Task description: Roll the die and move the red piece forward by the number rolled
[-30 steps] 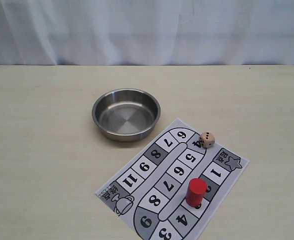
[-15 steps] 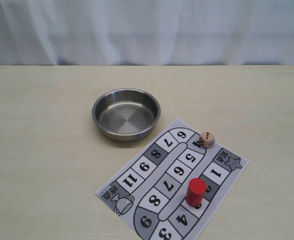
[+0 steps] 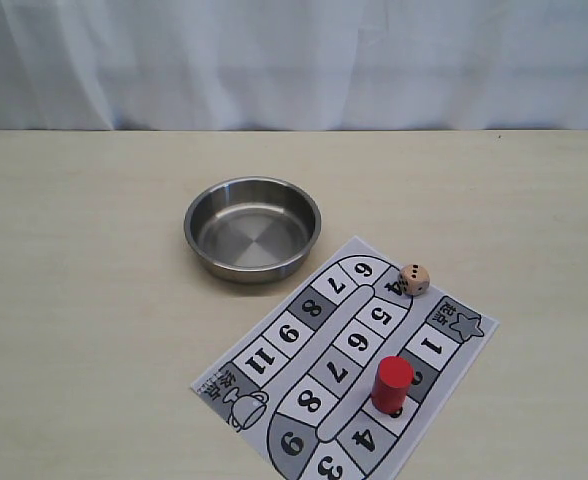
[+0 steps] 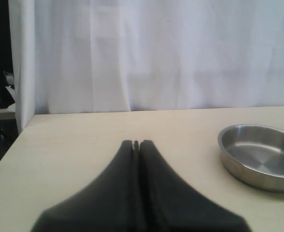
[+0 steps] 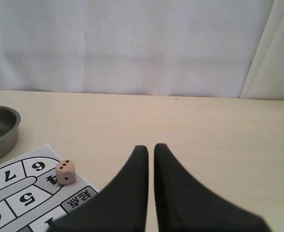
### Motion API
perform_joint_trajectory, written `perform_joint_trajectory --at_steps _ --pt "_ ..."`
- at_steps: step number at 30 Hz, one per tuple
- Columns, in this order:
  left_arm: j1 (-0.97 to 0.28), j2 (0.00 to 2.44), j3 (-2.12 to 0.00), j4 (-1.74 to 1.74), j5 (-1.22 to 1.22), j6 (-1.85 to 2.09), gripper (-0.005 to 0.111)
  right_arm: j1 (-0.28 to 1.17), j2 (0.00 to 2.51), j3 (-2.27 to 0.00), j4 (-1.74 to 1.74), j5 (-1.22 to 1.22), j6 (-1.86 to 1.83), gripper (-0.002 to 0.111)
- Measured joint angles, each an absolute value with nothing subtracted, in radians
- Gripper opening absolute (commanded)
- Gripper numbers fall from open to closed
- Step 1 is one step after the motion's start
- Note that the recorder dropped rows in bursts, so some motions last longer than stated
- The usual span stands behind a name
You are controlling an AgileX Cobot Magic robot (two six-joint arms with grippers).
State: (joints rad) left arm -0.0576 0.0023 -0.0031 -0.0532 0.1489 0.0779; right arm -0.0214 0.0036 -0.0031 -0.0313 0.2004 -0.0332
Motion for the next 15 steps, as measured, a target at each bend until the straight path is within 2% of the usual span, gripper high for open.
perform_joint_trajectory --at_steps 15 --pt "-0.058 0.002 -0.003 -0.053 0.149 0.078 0.000 -0.021 0.004 -0.003 -0.038 0.211 0.006 0.004"
